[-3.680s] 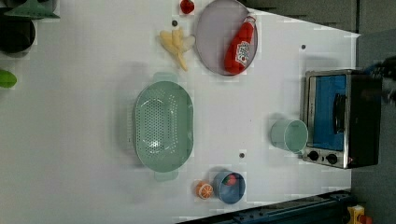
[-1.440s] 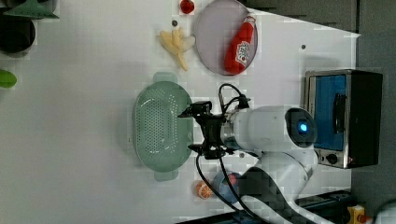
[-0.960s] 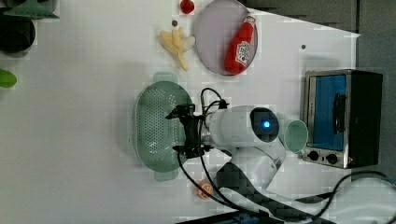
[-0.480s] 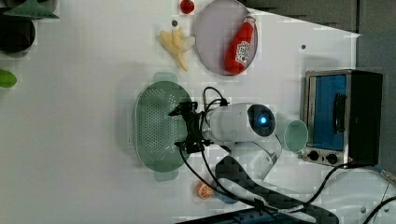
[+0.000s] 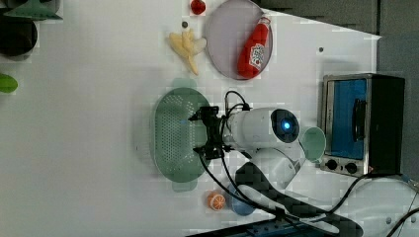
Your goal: Drag strainer left to right.
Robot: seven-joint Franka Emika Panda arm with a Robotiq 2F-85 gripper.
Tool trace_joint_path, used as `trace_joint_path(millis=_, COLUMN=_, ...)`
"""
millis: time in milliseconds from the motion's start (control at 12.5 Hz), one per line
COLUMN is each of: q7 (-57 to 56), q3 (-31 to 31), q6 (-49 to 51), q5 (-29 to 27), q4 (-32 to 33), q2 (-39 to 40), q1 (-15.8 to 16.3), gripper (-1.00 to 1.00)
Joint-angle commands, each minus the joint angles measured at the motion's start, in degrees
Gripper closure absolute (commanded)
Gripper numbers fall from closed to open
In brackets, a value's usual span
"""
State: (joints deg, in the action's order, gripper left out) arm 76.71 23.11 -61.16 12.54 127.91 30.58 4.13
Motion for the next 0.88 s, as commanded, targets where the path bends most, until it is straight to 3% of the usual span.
trace_joint_path(millis=80, q7=1.1, q3=-1.3, q6=0.0, q5=-0.8, q4=1.2, q2=-3.9, q1=-2.1, gripper=-1.0)
trace_joint_path(millis=880, q7=-10.0, q3=-6.6, q6=0.1, q5=-0.8, q4=6.1, q2=-8.0, q1=-6.7, gripper=-1.0)
